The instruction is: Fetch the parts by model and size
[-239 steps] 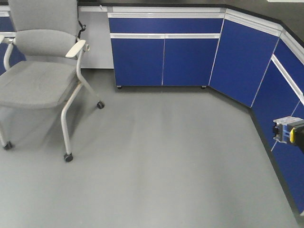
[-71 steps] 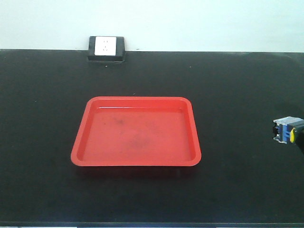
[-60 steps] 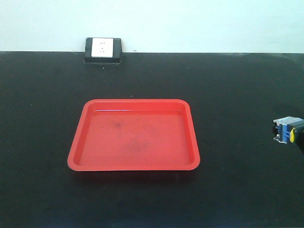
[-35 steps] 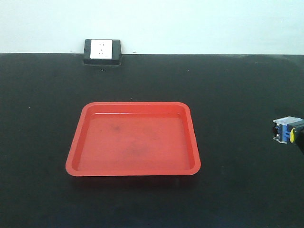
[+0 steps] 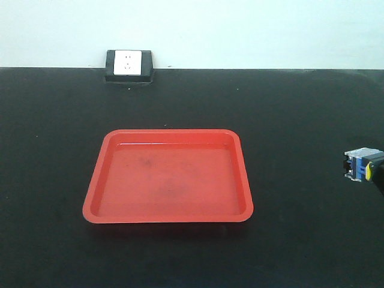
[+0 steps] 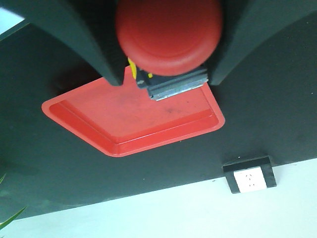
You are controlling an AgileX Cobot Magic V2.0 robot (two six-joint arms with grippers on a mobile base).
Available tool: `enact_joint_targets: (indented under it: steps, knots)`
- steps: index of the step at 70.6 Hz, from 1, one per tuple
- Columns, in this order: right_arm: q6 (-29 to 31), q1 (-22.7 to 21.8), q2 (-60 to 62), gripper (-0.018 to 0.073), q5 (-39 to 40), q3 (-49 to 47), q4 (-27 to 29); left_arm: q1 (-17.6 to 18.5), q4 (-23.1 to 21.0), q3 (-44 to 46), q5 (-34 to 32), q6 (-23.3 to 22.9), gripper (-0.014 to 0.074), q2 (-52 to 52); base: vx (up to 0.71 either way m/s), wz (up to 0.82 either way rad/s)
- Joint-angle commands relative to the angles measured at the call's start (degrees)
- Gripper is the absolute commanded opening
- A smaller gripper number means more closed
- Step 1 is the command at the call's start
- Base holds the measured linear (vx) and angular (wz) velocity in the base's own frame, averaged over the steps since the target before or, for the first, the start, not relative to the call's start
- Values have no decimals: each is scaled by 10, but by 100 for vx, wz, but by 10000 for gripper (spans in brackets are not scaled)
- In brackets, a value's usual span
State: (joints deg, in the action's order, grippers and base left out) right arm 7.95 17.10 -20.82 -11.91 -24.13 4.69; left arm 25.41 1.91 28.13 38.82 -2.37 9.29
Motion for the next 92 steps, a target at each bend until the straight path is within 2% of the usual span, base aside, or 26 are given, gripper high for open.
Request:
enact_joint_targets:
  steps: [1, 44, 68, 78, 92]
  knots:
    - [0, 0, -8, -6, 48, -19, -1, 2, -2, 13, -48, -1, -7, 12, 0, 0]
    - [0, 0, -8, -6, 50, -19, -1, 2, -2, 13, -48, -1, -7, 12, 0, 0]
    - [0, 0, -8, -6, 50, -19, -1, 2, 2, 13, -128, -1, -4, 17, 0, 0]
    - [0, 0, -8, -6, 50, -19, -1, 2, 2, 23, -156, -1, 0, 80, 0, 0]
    - [0, 0, -8, -6, 50, -19, -1, 2, 2, 101, -191, -22, 3, 255, 0, 0]
